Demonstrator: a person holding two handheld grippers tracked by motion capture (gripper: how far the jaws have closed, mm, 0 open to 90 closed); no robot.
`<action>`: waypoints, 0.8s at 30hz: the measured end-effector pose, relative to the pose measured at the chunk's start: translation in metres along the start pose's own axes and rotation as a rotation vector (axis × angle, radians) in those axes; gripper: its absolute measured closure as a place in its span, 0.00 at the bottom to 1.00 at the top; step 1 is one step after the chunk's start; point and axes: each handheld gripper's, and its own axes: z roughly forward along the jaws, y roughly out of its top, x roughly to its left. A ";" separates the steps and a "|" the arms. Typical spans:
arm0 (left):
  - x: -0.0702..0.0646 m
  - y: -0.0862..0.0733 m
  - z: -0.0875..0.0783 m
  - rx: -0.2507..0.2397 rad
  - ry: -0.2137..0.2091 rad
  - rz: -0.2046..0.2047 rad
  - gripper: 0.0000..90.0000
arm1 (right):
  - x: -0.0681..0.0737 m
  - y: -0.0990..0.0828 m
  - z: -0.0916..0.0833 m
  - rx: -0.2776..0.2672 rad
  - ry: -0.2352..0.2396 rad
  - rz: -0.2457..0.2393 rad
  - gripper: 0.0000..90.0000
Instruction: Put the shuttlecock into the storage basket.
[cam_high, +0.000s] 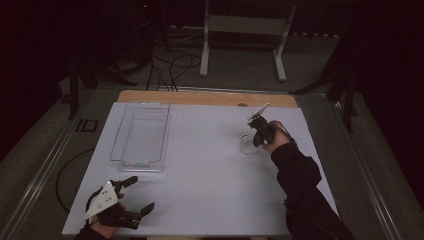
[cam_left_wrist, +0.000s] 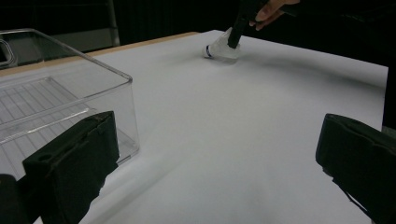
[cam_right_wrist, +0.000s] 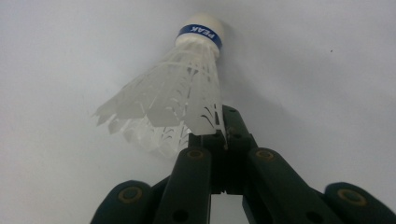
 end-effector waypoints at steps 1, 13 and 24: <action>0.000 0.000 0.000 0.000 0.000 0.000 0.00 | 0.000 -0.001 0.000 -0.005 0.001 -0.015 1.00; 0.000 0.000 0.001 0.004 -0.004 0.001 0.00 | 0.003 -0.015 -0.008 -0.020 0.082 -0.223 1.00; -0.001 0.000 0.001 0.009 -0.005 0.002 0.00 | 0.004 -0.021 -0.012 -0.023 0.155 -0.383 1.00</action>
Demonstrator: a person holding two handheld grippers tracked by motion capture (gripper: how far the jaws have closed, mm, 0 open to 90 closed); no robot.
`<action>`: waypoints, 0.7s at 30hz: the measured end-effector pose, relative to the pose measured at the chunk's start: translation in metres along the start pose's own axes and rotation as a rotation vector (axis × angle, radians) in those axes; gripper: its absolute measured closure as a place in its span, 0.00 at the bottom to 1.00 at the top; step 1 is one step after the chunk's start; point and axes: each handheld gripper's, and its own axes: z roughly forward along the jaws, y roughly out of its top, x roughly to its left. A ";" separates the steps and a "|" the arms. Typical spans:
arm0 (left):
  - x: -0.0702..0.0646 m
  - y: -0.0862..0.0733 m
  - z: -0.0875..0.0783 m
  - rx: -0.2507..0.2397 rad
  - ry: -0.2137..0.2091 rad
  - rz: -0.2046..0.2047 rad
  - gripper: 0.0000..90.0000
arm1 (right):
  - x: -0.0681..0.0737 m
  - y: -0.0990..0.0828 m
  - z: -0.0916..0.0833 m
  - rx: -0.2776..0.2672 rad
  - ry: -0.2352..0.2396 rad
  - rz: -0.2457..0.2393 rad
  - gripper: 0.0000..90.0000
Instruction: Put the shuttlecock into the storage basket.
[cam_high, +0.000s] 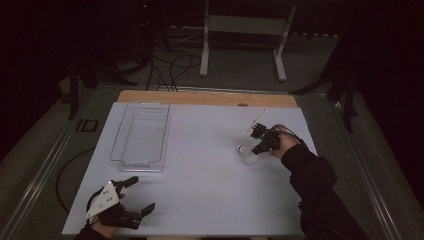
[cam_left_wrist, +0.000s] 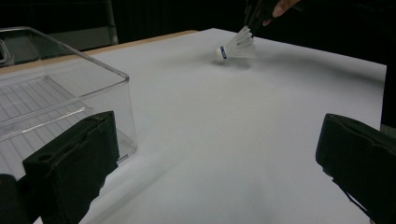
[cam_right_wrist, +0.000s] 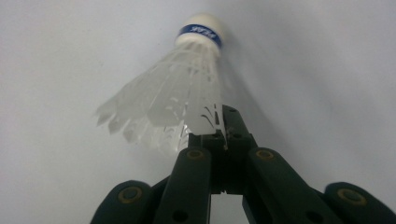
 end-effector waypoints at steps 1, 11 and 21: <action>0.000 0.000 0.000 0.001 0.002 0.001 0.00 | 0.000 0.000 0.000 -0.004 0.005 -0.006 1.00; 0.000 0.000 0.001 0.011 -0.003 -0.001 0.00 | 0.013 -0.001 -0.001 -0.011 0.106 -0.159 1.00; -0.001 0.000 0.002 0.020 -0.012 -0.001 0.00 | 0.030 0.000 -0.004 -0.016 0.118 -0.287 1.00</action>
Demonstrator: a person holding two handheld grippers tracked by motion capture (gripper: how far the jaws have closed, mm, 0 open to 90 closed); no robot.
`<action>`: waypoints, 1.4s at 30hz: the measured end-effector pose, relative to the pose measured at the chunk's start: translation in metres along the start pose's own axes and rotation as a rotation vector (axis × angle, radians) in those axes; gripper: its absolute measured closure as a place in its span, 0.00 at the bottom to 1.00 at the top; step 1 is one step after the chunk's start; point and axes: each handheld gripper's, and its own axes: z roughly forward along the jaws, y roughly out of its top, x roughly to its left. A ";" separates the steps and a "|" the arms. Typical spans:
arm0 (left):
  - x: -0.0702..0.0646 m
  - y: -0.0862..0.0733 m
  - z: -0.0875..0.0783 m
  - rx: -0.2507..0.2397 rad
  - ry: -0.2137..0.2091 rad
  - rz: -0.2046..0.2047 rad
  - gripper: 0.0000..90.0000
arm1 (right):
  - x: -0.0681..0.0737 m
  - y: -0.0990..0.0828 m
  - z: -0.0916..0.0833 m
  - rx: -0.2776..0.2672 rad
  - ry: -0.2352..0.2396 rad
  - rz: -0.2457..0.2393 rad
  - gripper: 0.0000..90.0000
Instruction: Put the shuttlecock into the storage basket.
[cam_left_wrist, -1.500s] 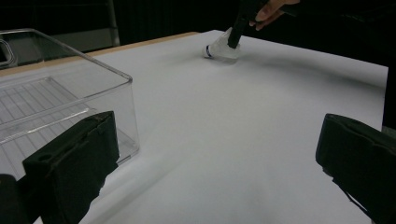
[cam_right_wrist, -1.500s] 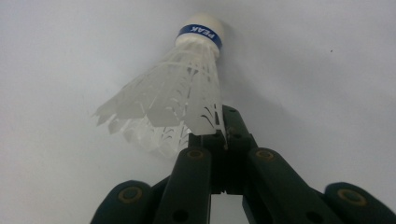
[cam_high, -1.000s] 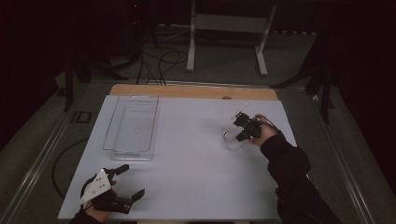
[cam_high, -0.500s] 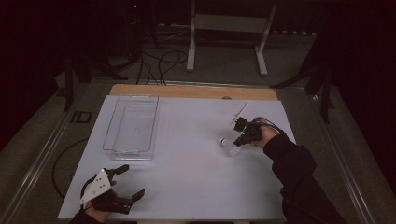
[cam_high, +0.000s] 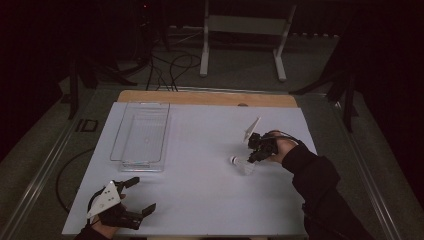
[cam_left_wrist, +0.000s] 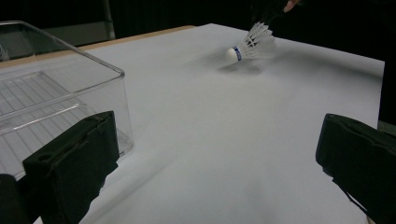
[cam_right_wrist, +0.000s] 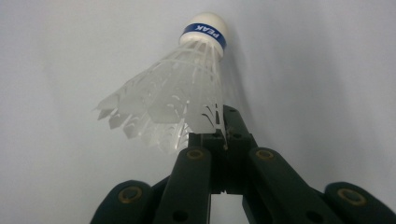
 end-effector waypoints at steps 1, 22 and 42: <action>0.000 0.000 0.000 0.001 0.000 0.001 0.00 | 0.001 0.001 0.000 -0.004 0.005 -0.013 1.00; -0.005 0.009 0.006 0.093 -0.076 0.023 0.00 | 0.027 0.012 -0.002 -0.006 0.036 -0.169 1.00; -0.009 0.064 0.010 0.253 -0.231 0.132 0.00 | 0.051 0.031 -0.011 -0.036 0.081 -0.238 1.00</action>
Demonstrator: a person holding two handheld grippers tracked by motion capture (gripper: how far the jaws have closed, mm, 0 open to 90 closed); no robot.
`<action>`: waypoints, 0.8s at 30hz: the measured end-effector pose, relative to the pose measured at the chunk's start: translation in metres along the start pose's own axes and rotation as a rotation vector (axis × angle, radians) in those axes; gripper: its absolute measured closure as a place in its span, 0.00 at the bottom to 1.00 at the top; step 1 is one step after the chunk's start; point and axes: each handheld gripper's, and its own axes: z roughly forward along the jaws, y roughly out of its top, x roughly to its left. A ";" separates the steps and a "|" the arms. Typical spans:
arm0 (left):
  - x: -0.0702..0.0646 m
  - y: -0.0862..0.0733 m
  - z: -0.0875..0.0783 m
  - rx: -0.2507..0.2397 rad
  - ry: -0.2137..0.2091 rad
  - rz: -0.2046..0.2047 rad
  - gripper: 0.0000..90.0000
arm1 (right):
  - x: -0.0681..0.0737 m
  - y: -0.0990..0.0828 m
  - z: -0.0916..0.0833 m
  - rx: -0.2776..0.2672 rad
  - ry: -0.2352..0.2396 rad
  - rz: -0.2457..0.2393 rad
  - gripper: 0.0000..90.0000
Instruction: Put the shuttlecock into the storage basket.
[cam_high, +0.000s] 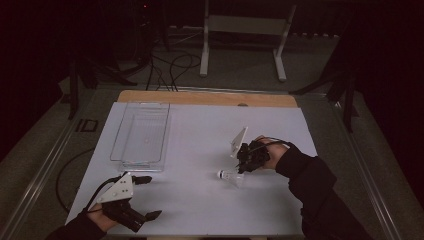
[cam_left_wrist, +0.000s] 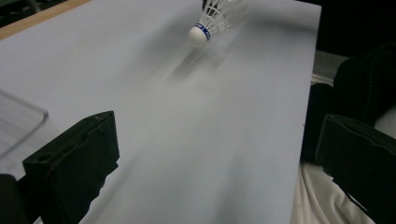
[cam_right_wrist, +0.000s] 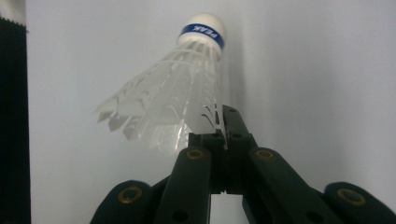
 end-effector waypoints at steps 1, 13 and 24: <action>0.001 0.005 0.000 0.012 -0.008 0.015 0.00 | 0.000 0.000 -0.001 -0.006 0.002 -0.006 1.00; 0.006 0.043 0.010 0.086 -0.071 0.081 0.00 | 0.007 0.002 -0.004 -0.022 0.018 -0.025 1.00; 0.008 0.068 0.021 0.169 -0.089 0.142 0.00 | 0.011 0.003 -0.007 -0.031 0.026 -0.033 1.00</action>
